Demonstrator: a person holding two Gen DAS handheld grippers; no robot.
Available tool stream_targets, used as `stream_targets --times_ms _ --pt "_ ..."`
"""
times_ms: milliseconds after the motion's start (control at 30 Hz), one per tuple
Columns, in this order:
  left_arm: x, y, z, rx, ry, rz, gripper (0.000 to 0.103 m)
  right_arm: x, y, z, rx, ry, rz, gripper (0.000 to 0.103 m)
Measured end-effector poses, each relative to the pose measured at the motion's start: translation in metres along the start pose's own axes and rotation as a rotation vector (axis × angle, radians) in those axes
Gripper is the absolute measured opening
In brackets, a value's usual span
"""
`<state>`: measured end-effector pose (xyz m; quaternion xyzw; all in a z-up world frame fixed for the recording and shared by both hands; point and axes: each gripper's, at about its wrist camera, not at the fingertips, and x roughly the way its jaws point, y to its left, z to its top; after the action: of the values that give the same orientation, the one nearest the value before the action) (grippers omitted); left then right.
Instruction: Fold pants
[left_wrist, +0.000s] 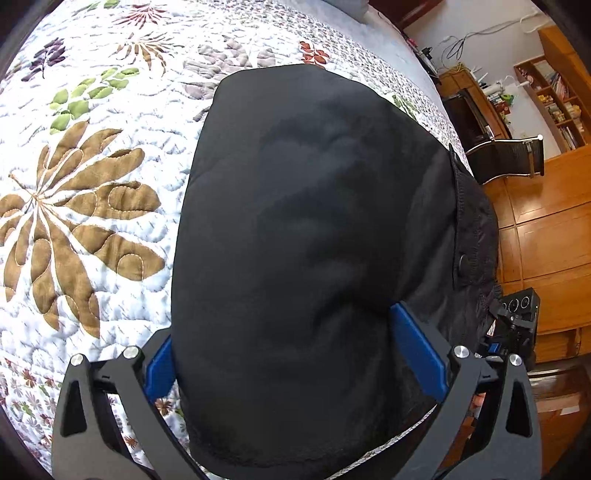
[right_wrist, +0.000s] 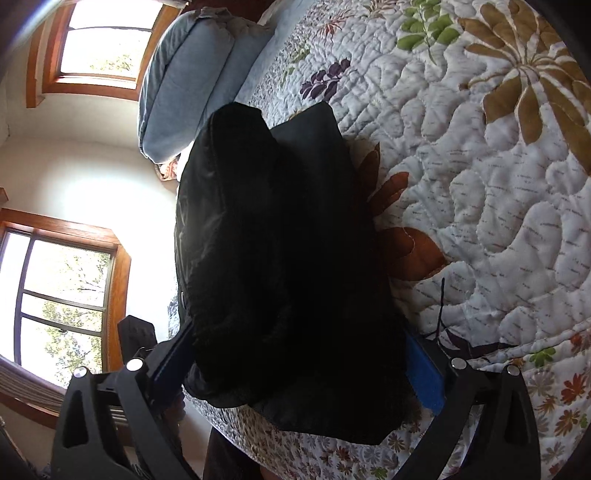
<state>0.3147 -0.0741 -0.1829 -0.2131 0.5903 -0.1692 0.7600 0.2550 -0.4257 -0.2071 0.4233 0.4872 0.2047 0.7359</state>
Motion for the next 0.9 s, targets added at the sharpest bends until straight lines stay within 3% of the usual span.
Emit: stream_targets --times_ms 100,167,367,500,900 --pt "-0.001 -0.009 0.000 0.040 -0.007 0.030 0.094 0.002 0.005 -0.003 -0.044 -0.001 -0.009 0.100" --pt "-0.005 -0.013 0.002 0.063 -0.021 0.039 0.086 0.004 0.011 -0.006 -0.088 -0.006 -0.034 0.098" --pt "-0.015 -0.015 0.001 0.107 -0.056 0.033 0.071 -0.001 0.019 -0.014 -0.151 -0.049 -0.037 0.076" --pt "-0.016 -0.015 0.003 0.113 -0.074 0.028 0.070 -0.002 0.027 -0.017 -0.178 -0.059 -0.039 0.069" --pt "-0.037 0.027 0.018 0.081 -0.137 0.057 0.070 0.040 0.064 -0.012 -0.244 -0.005 -0.011 0.068"
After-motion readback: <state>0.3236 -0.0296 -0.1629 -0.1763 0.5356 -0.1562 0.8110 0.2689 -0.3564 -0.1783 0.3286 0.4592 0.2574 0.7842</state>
